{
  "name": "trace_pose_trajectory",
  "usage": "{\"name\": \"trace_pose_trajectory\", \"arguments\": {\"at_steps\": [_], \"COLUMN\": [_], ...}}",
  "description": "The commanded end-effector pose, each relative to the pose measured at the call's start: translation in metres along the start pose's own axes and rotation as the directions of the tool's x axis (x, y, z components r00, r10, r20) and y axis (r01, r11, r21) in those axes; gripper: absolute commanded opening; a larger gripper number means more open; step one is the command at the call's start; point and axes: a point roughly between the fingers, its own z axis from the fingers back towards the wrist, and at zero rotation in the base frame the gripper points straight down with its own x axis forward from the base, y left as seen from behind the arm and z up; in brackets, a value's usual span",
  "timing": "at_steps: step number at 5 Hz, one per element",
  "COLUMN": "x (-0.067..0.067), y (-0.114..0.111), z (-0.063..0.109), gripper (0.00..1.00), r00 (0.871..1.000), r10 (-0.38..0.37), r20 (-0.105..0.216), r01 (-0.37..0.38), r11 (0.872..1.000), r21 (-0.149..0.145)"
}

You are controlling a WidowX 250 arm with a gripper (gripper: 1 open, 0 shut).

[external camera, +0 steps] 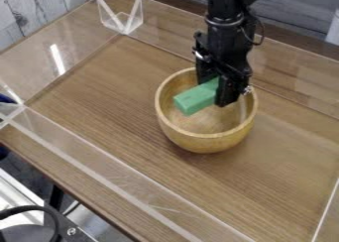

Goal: Remove the green block from inside the brown bowl and put it on the table

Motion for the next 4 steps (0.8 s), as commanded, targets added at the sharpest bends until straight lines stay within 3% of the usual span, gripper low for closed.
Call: {"name": "trace_pose_trajectory", "arguments": {"at_steps": [1, 4], "x": [0.0123, 0.0146], "y": [0.0040, 0.0044], "z": [0.0222, 0.0229], "gripper": [0.00, 0.00], "r00": [0.997, 0.997], "r10": [-0.009, -0.006], "r20": [0.075, 0.081], "r01": [0.006, 0.002], "r11": [0.999, 0.999], "r21": [0.040, 0.044]}}
